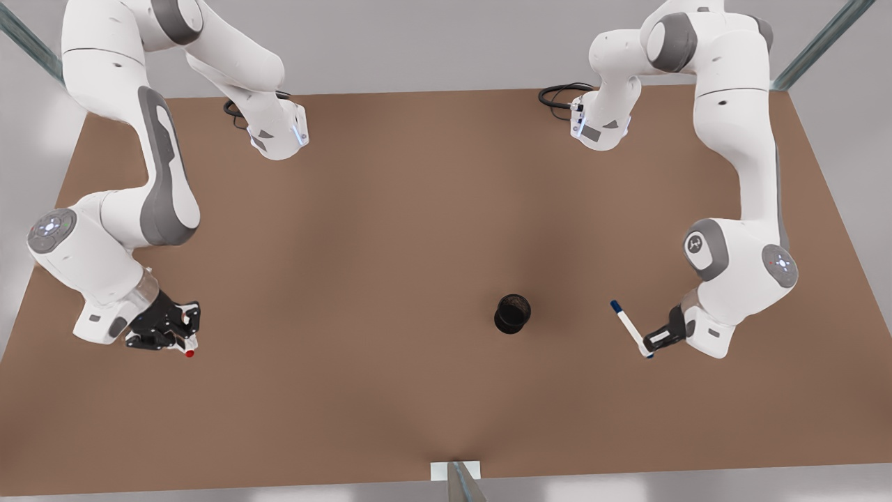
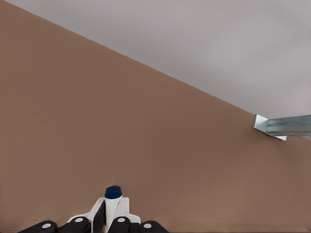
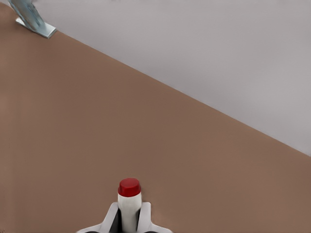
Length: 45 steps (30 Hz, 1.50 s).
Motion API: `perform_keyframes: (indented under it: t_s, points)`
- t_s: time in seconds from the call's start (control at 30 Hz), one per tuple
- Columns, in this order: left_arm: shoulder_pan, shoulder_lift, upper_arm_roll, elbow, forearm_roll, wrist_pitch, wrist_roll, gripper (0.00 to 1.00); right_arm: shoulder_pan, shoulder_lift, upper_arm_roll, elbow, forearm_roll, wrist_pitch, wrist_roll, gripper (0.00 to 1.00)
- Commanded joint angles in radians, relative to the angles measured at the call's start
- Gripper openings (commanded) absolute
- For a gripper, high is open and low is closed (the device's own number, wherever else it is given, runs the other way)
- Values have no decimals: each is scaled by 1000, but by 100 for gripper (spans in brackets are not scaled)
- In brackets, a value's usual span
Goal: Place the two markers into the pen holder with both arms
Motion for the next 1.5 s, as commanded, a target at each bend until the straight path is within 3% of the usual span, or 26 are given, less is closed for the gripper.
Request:
perform_keyframes:
  t_s: [0.0, 0.13, 0.33, 0.43, 0.53, 0.77, 1.1, 1.4, 1.43, 1.47]
  points:
    - [-3, -1, -2, 1, -30, -44, 147, 21, 91, 42, 16, 77, -4, -55, 452, 27]
    - [-5, 0, -2, 3, -39, -43, 147, 21, 341, 242, 0, 342, -35, -3, 641, 27]
    - [-8, 8, -3, 3, -35, -41, 150, 21, 588, 360, -13, 419, -35, 321, 865, 28]
    - [-6, 14, -2, 2, -33, -40, 168, 21, 802, 492, -158, 605, -35, 426, 1015, 28]
    - [-6, 14, -3, 2, -36, -36, 168, 21, 872, 599, -154, 740, -32, 499, 1057, 28]
    - [-8, 29, -2, 2, -32, -33, 184, 21, 970, 639, -220, 770, -31, 582, 1095, 28]
    - [-10, 43, -2, 2, -33, -21, 196, 21, 1087, 728, -424, 758, -31, 682, 1101, 29]
    - [-11, 51, -2, 0, -33, -13, 196, 21, 1134, 786, -459, 738, -34, 754, 1098, 32]
    - [-11, 52, -2, 0, -32, -13, 196, 21, 1142, 796, -474, 735, -34, 755, 1100, 33]
    - [-11, 54, -2, 0, -32, -13, 196, 21, 1148, 800, -482, 726, -34, 772, 1098, 59]
